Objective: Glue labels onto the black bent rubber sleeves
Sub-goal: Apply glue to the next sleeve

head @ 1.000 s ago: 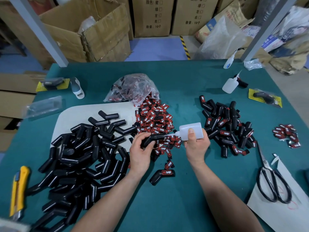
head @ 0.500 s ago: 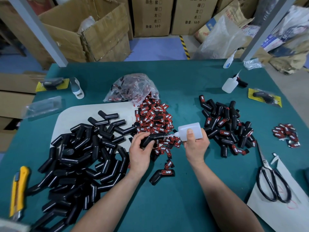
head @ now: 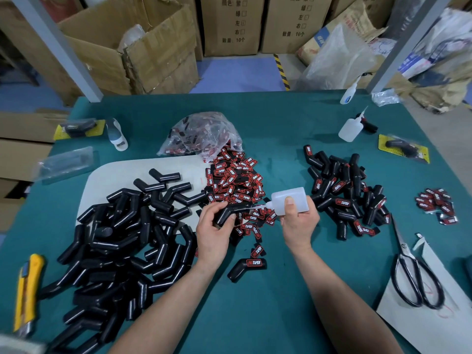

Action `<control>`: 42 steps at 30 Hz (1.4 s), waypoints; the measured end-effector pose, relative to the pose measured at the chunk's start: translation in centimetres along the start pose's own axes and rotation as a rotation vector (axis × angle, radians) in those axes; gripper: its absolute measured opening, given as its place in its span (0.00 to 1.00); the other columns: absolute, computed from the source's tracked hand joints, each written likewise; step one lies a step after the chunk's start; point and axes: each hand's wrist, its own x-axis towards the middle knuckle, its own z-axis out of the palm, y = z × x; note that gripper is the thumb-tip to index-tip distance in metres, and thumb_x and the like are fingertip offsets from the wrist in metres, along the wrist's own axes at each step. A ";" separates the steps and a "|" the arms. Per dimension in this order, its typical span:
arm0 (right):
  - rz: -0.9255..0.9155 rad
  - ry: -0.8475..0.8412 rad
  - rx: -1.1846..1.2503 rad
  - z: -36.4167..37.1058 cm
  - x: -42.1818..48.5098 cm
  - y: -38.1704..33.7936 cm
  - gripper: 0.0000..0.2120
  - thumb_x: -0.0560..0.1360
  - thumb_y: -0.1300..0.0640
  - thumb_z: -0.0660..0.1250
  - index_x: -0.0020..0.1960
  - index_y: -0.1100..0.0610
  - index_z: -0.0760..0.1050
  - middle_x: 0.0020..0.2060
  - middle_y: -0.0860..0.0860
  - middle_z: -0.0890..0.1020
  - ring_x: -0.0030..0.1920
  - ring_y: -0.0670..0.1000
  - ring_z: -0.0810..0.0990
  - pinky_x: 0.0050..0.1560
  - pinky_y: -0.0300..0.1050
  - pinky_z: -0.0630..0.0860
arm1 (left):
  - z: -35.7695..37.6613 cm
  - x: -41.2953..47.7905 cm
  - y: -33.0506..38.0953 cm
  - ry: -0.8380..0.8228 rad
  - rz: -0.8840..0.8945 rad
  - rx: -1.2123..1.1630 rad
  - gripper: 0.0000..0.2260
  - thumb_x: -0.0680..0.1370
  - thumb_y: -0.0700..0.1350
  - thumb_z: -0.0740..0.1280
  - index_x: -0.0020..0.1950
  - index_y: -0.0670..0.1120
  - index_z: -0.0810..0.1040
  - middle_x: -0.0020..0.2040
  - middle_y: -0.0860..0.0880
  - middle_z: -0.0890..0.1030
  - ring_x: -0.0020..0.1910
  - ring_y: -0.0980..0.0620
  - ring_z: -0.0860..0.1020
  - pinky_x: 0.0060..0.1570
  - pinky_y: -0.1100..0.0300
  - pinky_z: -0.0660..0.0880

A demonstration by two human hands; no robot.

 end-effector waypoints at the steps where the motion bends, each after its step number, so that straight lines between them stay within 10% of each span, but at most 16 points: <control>1: -0.006 0.004 -0.001 0.0 0.0 -0.1 0.08 0.70 0.41 0.69 0.36 0.42 0.75 0.30 0.55 0.75 0.31 0.59 0.76 0.30 0.62 0.74 | 0.0 0.0 0.0 0.000 -0.004 -0.002 0.20 0.76 0.37 0.76 0.55 0.62 0.80 0.58 0.64 0.80 0.61 0.63 0.78 0.62 0.72 0.71; 42: 0.024 0.024 0.000 -0.1 0.0 -0.3 0.08 0.70 0.42 0.70 0.37 0.44 0.76 0.32 0.55 0.76 0.33 0.62 0.77 0.31 0.64 0.76 | 0.1 0.0 -0.4 -0.014 -0.011 -0.024 0.19 0.76 0.36 0.75 0.56 0.60 0.81 0.58 0.65 0.79 0.62 0.62 0.78 0.64 0.68 0.73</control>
